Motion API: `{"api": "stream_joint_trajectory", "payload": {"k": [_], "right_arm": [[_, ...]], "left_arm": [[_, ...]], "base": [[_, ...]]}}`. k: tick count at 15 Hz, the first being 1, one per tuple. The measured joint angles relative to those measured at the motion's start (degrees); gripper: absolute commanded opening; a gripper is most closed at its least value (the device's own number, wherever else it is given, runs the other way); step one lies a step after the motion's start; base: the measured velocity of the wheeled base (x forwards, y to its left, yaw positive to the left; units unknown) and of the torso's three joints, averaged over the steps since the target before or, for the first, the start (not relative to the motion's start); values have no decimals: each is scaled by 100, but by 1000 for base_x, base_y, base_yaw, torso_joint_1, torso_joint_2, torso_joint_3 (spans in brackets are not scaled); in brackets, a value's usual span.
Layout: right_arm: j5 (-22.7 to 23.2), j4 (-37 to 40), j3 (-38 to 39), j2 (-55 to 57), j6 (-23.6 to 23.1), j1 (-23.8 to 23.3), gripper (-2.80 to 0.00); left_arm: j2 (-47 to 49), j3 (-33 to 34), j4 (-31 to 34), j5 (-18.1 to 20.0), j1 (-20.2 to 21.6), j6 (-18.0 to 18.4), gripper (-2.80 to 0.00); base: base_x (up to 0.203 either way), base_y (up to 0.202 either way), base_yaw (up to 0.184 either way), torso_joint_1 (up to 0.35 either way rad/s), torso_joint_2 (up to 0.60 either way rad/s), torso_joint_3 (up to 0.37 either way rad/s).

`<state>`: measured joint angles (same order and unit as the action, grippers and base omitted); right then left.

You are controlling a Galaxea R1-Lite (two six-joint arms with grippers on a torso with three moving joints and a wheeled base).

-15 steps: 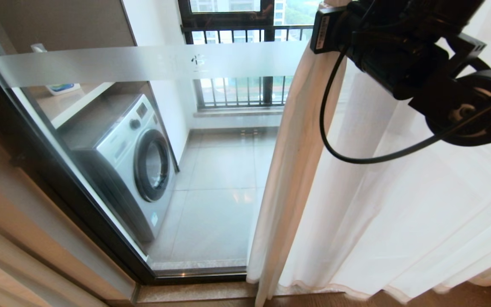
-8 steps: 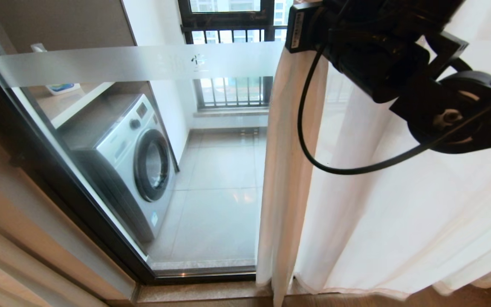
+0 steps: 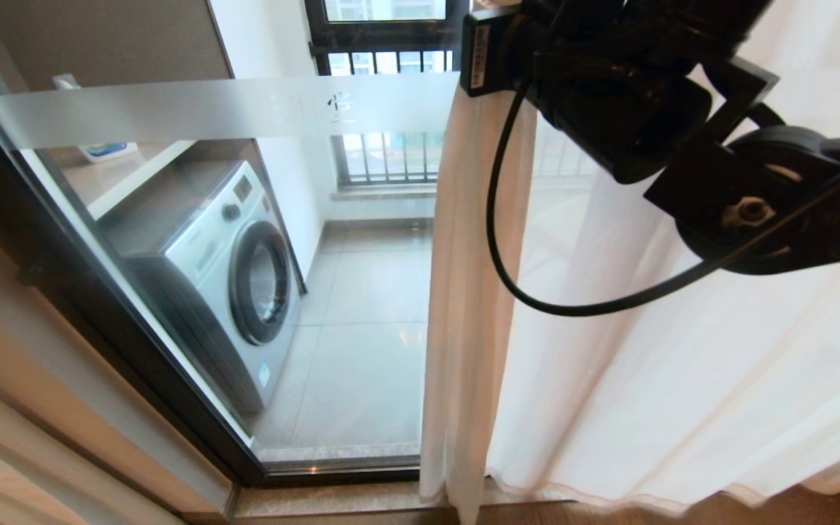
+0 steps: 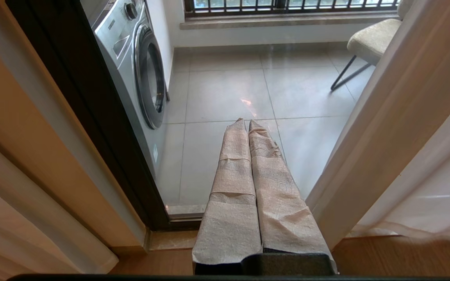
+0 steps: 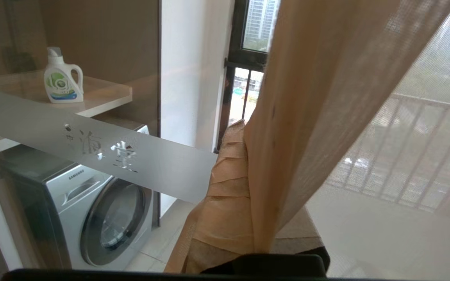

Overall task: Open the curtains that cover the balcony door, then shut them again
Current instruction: Close the inner curtains on both sides

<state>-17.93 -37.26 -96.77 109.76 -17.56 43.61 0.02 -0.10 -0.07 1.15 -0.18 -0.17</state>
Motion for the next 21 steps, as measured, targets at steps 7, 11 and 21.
{"api": "stream_joint_trajectory", "payload": {"k": [7,11,21], "right_arm": [[-11,138,40,-337,53,-827,-280],[-4,102,11,-442,64,-1310,-280],[-8,104,48,-530,56,-1729,0]], "left_arm": [[0,0,0,-2,0,1,-280],[0,0,0,-2,2,1,-280],[0,0,0,-2,0,1,-280]], "base": [[0,0,0,0,0,0],[0,0,0,0,0,0],[0,0,0,0,0,0]]}}
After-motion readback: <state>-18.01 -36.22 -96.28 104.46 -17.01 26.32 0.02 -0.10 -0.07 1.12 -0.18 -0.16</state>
